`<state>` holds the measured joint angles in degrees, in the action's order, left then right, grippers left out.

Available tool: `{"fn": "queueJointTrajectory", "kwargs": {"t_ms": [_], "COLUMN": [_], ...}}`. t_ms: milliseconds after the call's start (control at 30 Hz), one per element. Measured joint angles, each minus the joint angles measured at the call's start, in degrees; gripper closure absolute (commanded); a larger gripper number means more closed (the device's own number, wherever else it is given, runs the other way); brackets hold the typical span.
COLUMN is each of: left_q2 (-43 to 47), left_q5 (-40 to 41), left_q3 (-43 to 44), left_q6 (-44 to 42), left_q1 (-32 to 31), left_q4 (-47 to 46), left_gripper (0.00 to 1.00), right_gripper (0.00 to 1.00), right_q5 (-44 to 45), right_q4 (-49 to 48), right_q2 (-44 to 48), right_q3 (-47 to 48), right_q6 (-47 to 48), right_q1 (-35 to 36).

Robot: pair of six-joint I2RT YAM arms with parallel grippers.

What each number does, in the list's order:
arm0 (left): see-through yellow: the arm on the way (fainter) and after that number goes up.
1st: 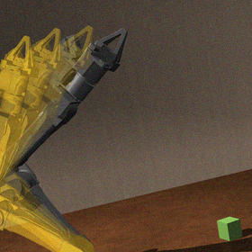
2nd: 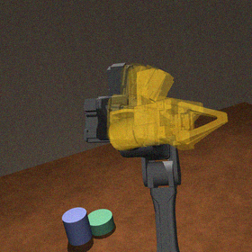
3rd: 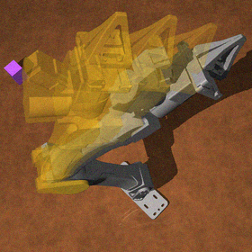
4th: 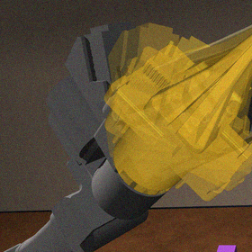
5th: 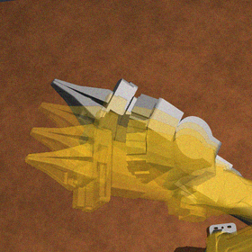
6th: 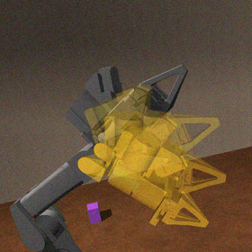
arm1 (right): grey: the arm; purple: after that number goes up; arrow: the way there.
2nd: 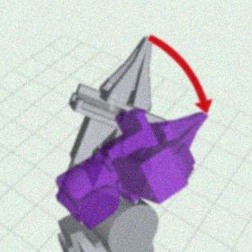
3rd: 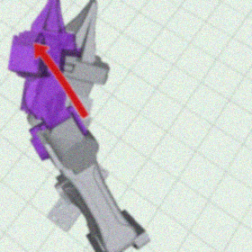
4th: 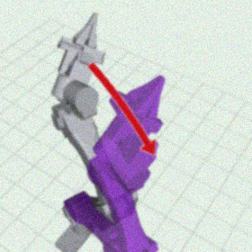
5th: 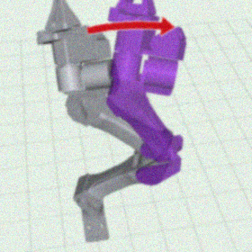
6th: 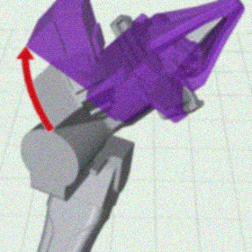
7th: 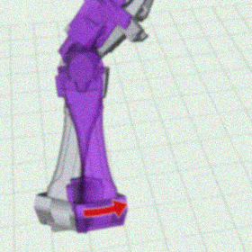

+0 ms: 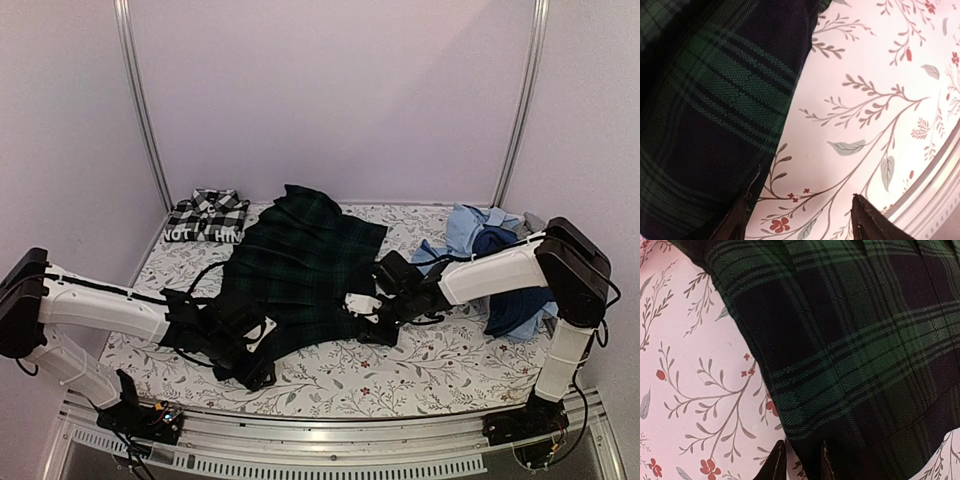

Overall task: Fold and stack the mixed laundry pile
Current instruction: Pick up the flattened skirt from the center of the board.

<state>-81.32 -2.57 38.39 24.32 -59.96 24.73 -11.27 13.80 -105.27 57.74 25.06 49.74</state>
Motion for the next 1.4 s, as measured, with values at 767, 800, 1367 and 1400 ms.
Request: {"fn": "queueJointTrajectory", "kwargs": {"t_ms": [767, 800, 1367, 1400], "left_q2": [-0.63, 0.59, 4.61, 2.49], "left_q5": [12.61, 12.04, 8.33, 8.22], "left_q3": [9.86, 10.51, 8.48, 8.48], "left_q6": [7.63, 7.89, 17.16, 17.2], "left_q1": [-2.75, -3.02, -12.61, -13.73], "left_q4": [15.39, 15.98, 23.71, 23.47], "left_gripper": [1.0, 1.0, 0.42, 0.42], "right_gripper": [1.0, 1.0, 1.0, 1.0], "right_q5": [3.74, 3.28, -1.4, -1.4], "right_q4": [7.1, 7.98, 13.66, 13.75], "right_q2": [4.22, 5.64, 11.28, 10.88], "right_q3": [3.26, 2.91, -1.97, -1.97], "right_q6": [-4.94, -5.18, -9.99, -10.23], "right_q1": [4.33, 4.96, 8.28, 8.28]}}
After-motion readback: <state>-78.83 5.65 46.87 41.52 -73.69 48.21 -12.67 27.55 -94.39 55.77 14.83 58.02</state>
